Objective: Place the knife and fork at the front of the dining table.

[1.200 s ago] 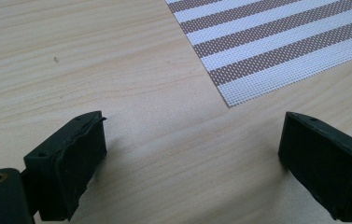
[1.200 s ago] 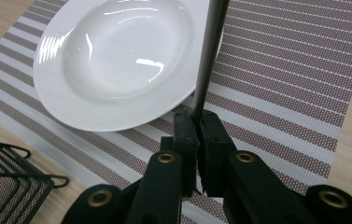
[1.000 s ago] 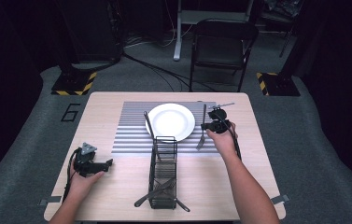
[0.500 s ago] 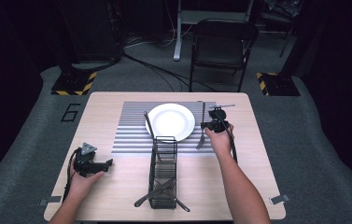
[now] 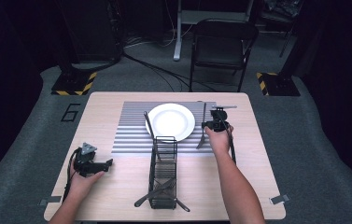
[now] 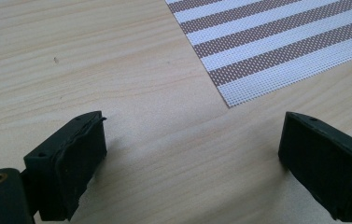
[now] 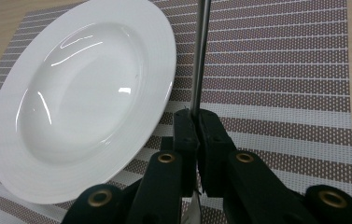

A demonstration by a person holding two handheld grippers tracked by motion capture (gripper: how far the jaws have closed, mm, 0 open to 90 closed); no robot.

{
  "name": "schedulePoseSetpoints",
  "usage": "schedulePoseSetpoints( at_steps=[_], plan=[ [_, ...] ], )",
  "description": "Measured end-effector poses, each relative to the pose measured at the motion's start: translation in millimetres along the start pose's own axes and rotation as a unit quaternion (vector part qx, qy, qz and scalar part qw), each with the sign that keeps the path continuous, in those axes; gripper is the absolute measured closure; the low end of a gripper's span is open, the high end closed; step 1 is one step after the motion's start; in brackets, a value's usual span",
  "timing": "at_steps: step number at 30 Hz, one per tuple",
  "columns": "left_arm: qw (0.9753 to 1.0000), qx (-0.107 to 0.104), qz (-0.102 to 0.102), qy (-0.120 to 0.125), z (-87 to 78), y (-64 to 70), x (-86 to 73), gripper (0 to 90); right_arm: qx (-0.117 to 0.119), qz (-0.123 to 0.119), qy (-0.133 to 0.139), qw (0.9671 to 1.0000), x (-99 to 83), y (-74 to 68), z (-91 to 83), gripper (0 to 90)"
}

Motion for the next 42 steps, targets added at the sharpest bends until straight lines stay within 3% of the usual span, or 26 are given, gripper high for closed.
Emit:
schedulePoseSetpoints(
  at_steps=[8, 11, 20, 21, 25, 34, 42],
  plan=[
    [1.0000, 0.000, -0.001, 0.000, 0.1, 0.1, 0.1, 7.5, -0.001, 0.035, -0.001, 0.9994, 0.3, 5.3, 8.7, 87.2],
    [1.0000, 0.000, -0.001, 0.000, 0.1, 0.1, 0.1, 7.5, 0.000, 0.055, 0.000, 0.9985, 0.1, 7.6, 12.3, 87.3],
    [1.0000, 0.000, -0.001, 0.000, 0.1, 0.1, 0.1, 7.5, 0.006, 0.083, -0.001, 0.9965, -0.4, 12.1, 20.8, 87.3],
    [1.0000, 0.000, -0.001, 0.000, 0.1, 0.1, 0.1, 7.5, 0.008, 0.095, -0.001, 0.9954, -0.8, 12.9, 23.4, 87.2],
    [1.0000, 0.000, -0.001, 0.000, 0.1, 0.1, 0.1, 7.5, 0.007, 0.093, -0.002, 0.9956, -1.7, 14.7, 26.2, 87.2],
    [1.0000, 0.000, -0.001, 0.000, 0.1, 0.1, 0.1, 7.5, 0.009, 0.125, 0.004, 0.9921, -1.1, 18.2, 33.2, 87.1],
    [1.0000, 0.000, -0.001, 0.000, 0.1, 0.1, 0.1, 7.5, 0.007, 0.130, 0.009, 0.9914, -0.5, 22.1, 36.4, 87.1]
  ],
)
Point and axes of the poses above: each handheld gripper's, and its own axes: z roughly forward along the jaws, x roughly out of its top, y roughly to its right, the point moved 10 cm from there along z, roughly forward along the jaws, and after that the axes turned 2 degrees about -x, right-handed, at the moved point
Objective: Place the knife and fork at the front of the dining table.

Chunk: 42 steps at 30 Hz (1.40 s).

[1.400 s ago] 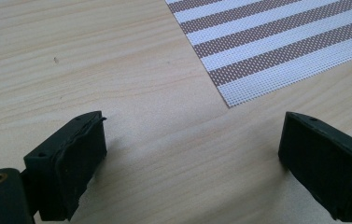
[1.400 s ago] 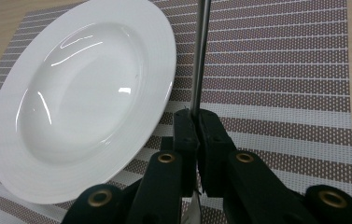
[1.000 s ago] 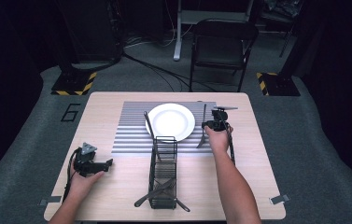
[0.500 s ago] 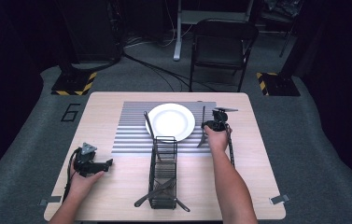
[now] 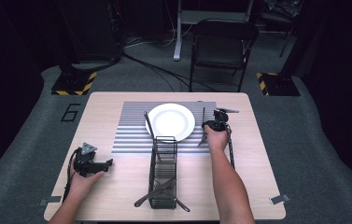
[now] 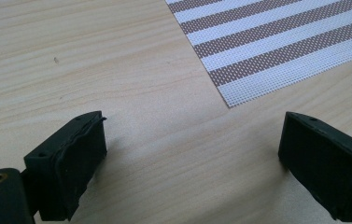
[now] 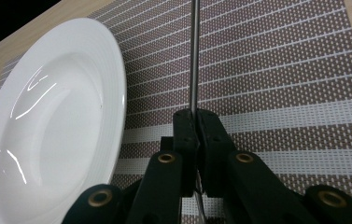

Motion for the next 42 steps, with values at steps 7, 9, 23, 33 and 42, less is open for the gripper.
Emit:
schedulePoseSetpoints(
  at_steps=[7, 9, 23, 33, 42],
  plan=[
    [1.0000, 0.000, 0.001, 0.000, 0.0, -0.1, 0.0, 7.5, -0.005, 0.001, -0.002, 1.0000, -1.8, 1.7, 3.3, 87.1],
    [1.0000, 0.000, 0.000, 0.000, 0.0, 0.0, 0.0, 7.6, -0.009, -0.002, -0.001, 1.0000, -2.4, 3.0, 5.1, 87.2],
    [1.0000, 0.000, 0.000, 0.000, 0.0, 0.0, 0.0, 7.5, -0.013, 0.030, 0.009, 0.9994, -3.1, 5.7, 9.0, 86.8],
    [1.0000, 0.000, 0.000, 0.000, 0.0, 0.1, -0.1, 7.6, -0.024, 0.026, 0.008, 0.9994, -4.1, 6.8, 8.0, 82.9],
    [1.0000, 0.000, 0.000, 0.001, 0.0, 0.2, 0.0, 7.6, -0.026, 0.034, 0.012, 0.9990, -3.0, 12.2, 5.1, 81.9]
  ],
)
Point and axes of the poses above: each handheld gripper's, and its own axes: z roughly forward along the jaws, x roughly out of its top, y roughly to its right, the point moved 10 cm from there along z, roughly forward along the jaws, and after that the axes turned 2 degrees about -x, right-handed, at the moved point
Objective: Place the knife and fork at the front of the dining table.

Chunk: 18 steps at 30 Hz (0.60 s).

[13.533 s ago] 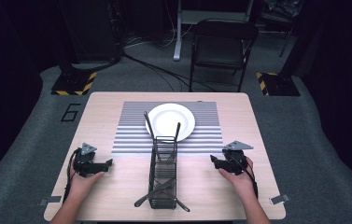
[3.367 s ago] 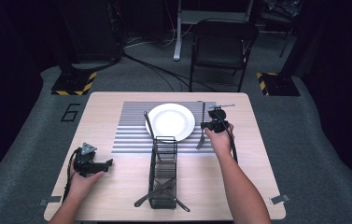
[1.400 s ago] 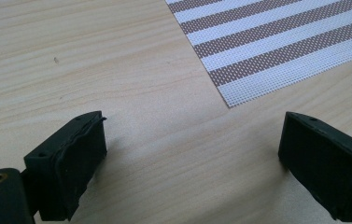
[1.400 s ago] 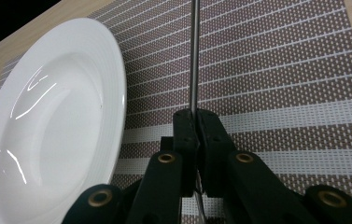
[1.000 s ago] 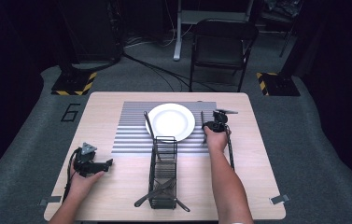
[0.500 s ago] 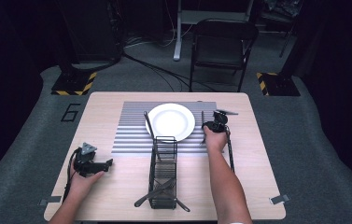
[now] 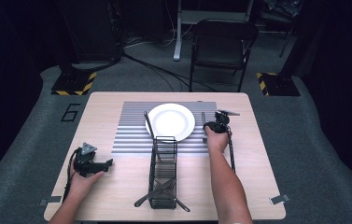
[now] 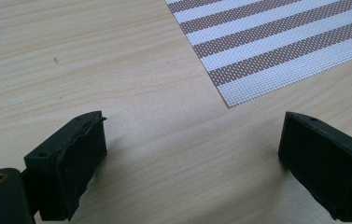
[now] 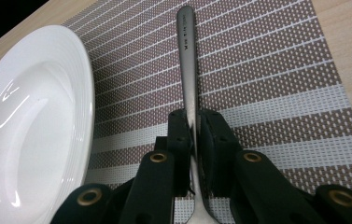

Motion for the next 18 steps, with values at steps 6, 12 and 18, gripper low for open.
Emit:
schedulePoseSetpoints(
  at_steps=[6, 12, 18],
  plan=[
    [1.0000, -0.001, 0.000, 0.000, 0.1, 0.2, 0.0, 7.6, -0.004, -0.017, 0.008, 0.9998, 0.7, 0.3, -6.1, 79.3],
    [1.0000, 0.000, -0.001, 0.000, 0.1, 0.2, 0.0, 7.6, -0.019, -0.048, 0.014, 0.9986, 2.6, 2.6, -20.9, 72.9],
    [1.0000, -0.001, 0.000, 0.002, 0.2, 0.4, 0.2, 8.0, -0.026, -0.091, 0.016, 0.9954, -3.1, 3.8, -37.0, 66.6]
  ],
)
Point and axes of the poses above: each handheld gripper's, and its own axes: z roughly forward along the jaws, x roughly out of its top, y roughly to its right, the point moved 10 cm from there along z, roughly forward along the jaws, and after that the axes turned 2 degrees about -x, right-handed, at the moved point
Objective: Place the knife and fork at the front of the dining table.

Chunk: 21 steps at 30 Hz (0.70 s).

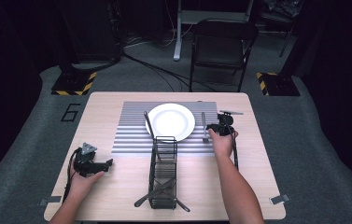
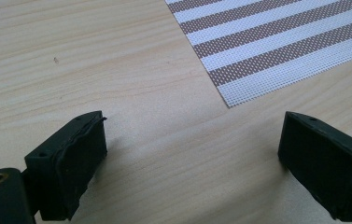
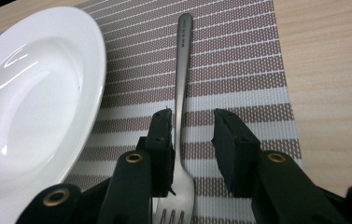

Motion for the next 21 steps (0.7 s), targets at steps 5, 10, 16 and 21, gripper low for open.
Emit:
schedulePoseSetpoints(
  at_steps=[5, 10, 16, 21],
  plan=[
    [1.0000, -0.001, 0.000, 0.003, -0.7, 0.0, 0.3, 10.3, -0.001, -0.042, 0.002, 0.9991, -10.0, -1.9, -15.6, 62.1],
    [0.9999, 0.004, -0.003, 0.012, -1.6, -0.7, 1.3, 15.9, -0.014, -0.114, 0.019, 0.9932, -19.0, -7.7, -30.6, 60.1],
    [0.9998, -0.004, 0.001, 0.018, -4.3, 1.7, 2.0, 28.5, 0.014, -0.139, 0.026, 0.9899, -35.8, -15.9, -50.1, 56.1],
    [0.9999, -0.002, 0.002, 0.014, -6.3, 5.3, 2.1, 37.2, 0.020, -0.155, 0.029, 0.9872, -55.8, -17.0, -61.3, 53.2]
  ],
)
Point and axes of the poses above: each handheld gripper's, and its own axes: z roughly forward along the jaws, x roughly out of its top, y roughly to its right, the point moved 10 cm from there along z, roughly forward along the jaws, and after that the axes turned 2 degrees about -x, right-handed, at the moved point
